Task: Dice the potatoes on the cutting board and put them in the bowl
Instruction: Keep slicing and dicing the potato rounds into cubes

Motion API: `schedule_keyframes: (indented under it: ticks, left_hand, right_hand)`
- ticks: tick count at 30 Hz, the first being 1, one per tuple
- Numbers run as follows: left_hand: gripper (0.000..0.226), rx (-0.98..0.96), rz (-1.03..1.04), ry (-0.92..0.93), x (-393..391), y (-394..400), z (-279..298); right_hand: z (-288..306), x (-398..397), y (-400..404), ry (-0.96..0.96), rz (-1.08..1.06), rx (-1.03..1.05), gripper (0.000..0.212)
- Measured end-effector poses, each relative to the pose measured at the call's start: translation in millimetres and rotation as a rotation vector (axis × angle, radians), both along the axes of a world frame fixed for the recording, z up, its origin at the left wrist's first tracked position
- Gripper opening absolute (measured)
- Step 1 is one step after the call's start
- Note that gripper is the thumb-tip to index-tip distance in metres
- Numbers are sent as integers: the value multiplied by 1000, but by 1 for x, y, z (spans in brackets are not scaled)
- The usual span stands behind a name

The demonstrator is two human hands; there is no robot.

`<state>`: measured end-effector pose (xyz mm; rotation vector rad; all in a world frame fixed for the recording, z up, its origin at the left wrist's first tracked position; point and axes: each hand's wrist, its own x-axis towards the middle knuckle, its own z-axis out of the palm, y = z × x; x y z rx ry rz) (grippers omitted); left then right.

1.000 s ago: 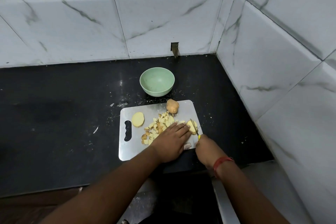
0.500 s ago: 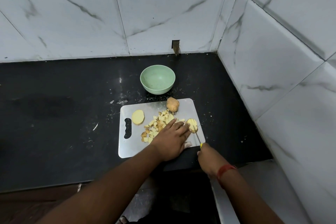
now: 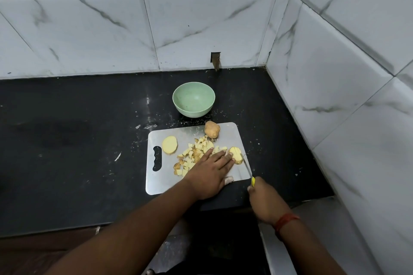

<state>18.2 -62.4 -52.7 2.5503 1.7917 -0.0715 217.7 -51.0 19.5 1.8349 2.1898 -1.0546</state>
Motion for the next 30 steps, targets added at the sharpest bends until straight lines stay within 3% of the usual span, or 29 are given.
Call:
schedule_keyframes:
  ticks: [11, 30]
  left_hand:
    - [71, -20, 12, -38, 2, -1, 0]
    - [75, 13, 22, -73, 4, 0, -2]
  right_hand:
    - [-6, -41, 30, -72, -22, -19, 25]
    - [-10, -45, 33, -114, 57, -66, 27]
